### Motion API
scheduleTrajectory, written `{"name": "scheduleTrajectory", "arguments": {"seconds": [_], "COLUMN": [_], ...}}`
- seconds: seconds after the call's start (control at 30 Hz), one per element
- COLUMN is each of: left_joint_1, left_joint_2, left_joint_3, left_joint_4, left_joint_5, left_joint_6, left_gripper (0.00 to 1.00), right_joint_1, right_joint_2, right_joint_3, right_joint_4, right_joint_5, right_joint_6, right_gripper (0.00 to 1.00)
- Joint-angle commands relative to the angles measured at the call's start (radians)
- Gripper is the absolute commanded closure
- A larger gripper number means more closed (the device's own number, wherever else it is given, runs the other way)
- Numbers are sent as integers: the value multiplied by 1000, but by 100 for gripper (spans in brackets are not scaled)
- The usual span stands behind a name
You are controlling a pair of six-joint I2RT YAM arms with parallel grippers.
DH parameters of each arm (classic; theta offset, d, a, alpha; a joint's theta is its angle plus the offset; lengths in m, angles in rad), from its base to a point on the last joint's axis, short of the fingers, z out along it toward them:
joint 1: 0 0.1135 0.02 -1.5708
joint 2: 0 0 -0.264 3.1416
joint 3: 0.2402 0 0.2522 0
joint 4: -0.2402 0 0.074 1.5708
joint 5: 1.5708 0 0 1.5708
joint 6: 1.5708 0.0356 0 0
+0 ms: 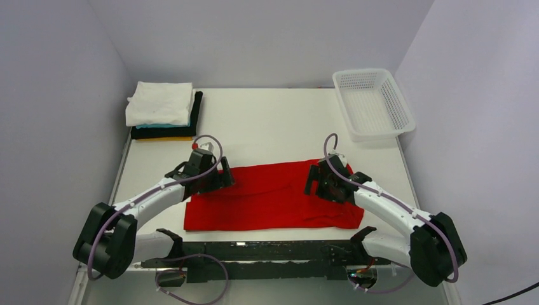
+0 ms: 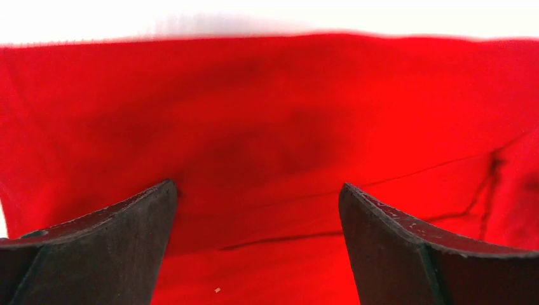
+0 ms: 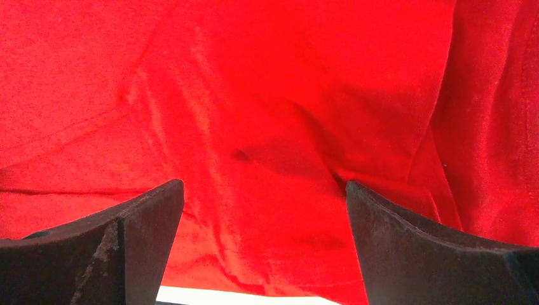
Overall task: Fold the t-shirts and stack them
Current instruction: Rotate the tshirt 90 degrees
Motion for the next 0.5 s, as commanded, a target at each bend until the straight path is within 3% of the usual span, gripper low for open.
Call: {"name": "scheduleTrajectory", "arguments": {"seconds": [0.0,0.23,0.47], "left_joint_1": [-2,-2,-4], "left_joint_2": [-16,-99,-116], "left_joint_3": [-69,-165,-116], "left_joint_4": [-105,-126,-110], "left_joint_5": [-9,-2,-4], "left_joint_6": [20,-22,-25], "left_gripper": [1,1,1], "right_joint_1": [-7,-26,-161], "right_joint_2": [41,128,330], "right_joint_3": [-20,-83,49], "right_joint_4": [60,174,310], "right_joint_5": [-35,-82,-63], "right_joint_6": [47,101,38], "right_gripper": [0,0,0]}}
